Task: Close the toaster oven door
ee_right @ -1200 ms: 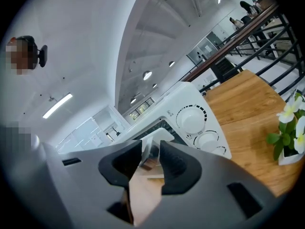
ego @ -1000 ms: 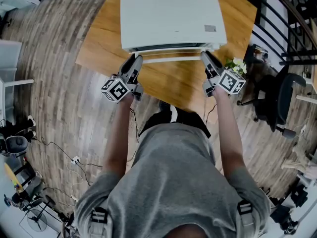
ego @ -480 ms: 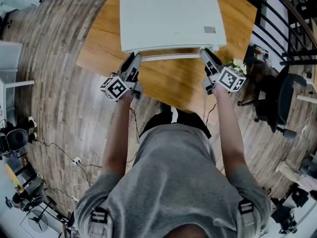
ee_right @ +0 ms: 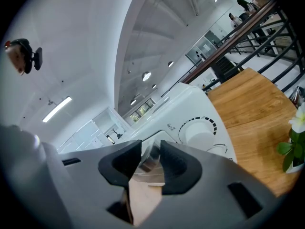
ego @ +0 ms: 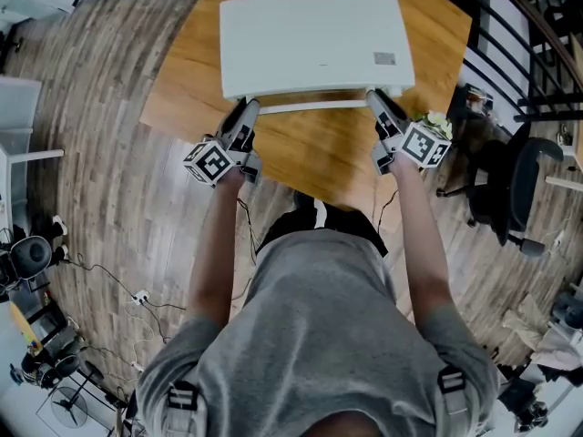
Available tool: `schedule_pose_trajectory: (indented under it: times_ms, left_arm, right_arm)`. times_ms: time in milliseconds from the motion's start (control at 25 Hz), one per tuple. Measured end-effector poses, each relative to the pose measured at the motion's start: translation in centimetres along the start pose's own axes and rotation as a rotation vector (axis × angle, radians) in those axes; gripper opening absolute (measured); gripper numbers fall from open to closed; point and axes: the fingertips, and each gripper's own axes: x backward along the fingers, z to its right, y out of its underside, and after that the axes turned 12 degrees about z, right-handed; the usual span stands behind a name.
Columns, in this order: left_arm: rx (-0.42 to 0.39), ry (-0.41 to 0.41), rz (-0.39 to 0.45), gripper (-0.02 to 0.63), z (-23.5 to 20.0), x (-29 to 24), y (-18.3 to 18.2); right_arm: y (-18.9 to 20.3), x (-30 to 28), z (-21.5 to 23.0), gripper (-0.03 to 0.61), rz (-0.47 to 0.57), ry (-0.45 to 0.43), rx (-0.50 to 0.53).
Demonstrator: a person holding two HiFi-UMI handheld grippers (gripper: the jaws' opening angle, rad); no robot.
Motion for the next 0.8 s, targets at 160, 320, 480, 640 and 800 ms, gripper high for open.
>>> schedule_pose_trajectory:
  times_ms: [160, 320, 480, 640, 800]
  left_arm:
    - [-0.003, 0.007, -0.004, 0.178, 0.0, -0.1, 0.0]
    - [-0.031, 0.015, -0.019, 0.19, 0.3, 0.1, -0.1]
    - [-0.053, 0.017, -0.027, 0.202, 0.4, 0.7, 0.1]
    - [-0.086, 0.026, -0.036, 0.202, 1.1, 1.2, 0.0]
    - [-0.103, 0.032, -0.047, 0.202, 1.6, 1.6, 0.2]
  right_arm:
    - [0.0, 0.0, 0.1, 0.135, 0.0, 0.003, 0.001]
    - [0.0, -0.1, -0.1, 0.14, 0.003, -0.011, 0.003]
    - [-0.1, 0.0, -0.5, 0.166, 0.0, -0.026, 0.031]
    - [-0.1, 0.4, -1.0, 0.169, 0.004, -0.029, 0.066]
    - [0.2, 1.0, -1.0, 0.17, 0.001, -0.019, 0.103]
